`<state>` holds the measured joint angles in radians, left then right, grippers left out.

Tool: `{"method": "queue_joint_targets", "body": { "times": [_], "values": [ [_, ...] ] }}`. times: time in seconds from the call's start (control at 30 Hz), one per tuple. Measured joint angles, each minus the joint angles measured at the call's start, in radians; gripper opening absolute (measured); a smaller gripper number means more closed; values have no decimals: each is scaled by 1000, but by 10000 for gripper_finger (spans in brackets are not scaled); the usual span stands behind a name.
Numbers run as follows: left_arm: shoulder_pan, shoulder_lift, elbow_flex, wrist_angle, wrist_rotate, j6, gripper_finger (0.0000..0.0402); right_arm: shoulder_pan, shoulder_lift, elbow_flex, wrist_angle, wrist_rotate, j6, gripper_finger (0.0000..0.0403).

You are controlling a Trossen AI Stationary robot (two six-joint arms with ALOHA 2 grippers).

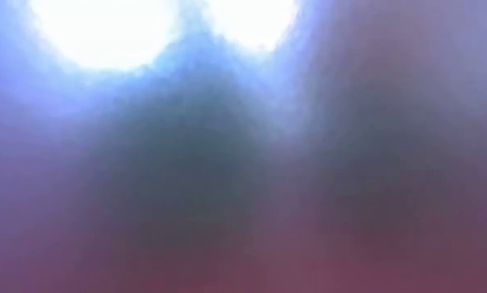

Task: Pick & Place Dice
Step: Put the light blue dice into the pink bin

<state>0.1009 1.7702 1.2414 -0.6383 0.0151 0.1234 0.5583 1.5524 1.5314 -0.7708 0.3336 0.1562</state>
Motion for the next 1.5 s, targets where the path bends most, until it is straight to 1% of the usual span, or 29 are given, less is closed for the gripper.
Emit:
{"method": "queue_joint_targets", "body": {
  "times": [0.1, 0.47, 0.63, 1.07, 1.27, 1.5],
  "values": [
    [-2, 1, 15, -13, -2, 3, 400, 0, 0, 0, 0, 0, 0, 400],
    [1, 2, 9, 20, -38, 37, 400, 0, 0, 0, 0, 0, 0, 400],
    [1, 9, 7, 25, -40, 35, 400, 0, 0, 0, 0, 0, 0, 400],
    [2, 6, -42, 75, -42, 15, 398, 0, 0, 0, 1, 0, 0, 400],
    [2, 6, -42, 75, -42, 22, 393, 0, 0, 0, 1, 0, 0, 400],
    [2, 6, -44, 85, -48, 26, 397, 0, 0, 0, 2, 0, 0, 400]
  ]
}}
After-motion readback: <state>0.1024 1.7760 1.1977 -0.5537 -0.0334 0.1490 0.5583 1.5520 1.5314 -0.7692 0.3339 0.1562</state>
